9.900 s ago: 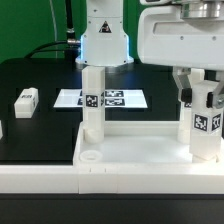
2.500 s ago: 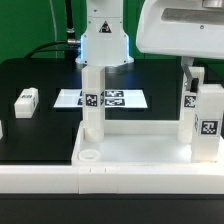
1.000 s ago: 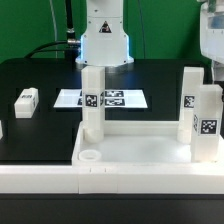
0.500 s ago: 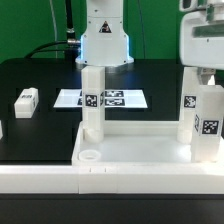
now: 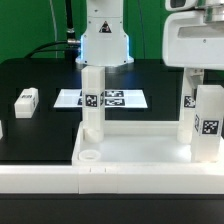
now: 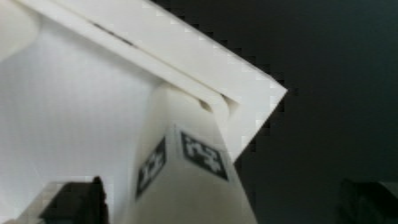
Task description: Assemble desk
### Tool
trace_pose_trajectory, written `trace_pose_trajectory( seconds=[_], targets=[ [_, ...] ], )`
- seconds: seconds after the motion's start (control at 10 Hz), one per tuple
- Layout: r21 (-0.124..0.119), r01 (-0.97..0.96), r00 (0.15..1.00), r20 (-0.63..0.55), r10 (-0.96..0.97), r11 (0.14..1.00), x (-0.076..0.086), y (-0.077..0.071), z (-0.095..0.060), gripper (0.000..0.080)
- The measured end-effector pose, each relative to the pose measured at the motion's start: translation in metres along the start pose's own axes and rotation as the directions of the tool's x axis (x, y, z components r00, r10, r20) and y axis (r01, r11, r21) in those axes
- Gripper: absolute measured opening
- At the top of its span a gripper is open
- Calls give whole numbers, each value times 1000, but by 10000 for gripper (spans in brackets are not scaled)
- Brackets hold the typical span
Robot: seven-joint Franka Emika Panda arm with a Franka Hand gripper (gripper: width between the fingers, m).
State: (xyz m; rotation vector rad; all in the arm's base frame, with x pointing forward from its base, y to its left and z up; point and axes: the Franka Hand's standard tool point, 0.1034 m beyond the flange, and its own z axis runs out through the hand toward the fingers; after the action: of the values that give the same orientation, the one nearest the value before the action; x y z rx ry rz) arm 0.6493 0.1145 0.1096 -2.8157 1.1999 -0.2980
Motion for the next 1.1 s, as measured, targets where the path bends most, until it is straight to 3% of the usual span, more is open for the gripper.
trace_pose_trajectory(
  seconds=[0.2, 0.5, 0.7, 1.0, 1.1],
  targets=[
    [4, 339, 941, 17, -339, 941, 9, 5, 0, 649],
    [6, 506, 863, 7, -506, 863, 12, 4, 0, 649],
    [6, 503, 864, 7, -503, 864, 13, 6, 0, 649],
    [5, 383, 924, 8, -383, 924, 13, 6, 0, 286],
    [5, 306, 952, 10, -306, 952, 14, 7, 1, 286]
  ],
)
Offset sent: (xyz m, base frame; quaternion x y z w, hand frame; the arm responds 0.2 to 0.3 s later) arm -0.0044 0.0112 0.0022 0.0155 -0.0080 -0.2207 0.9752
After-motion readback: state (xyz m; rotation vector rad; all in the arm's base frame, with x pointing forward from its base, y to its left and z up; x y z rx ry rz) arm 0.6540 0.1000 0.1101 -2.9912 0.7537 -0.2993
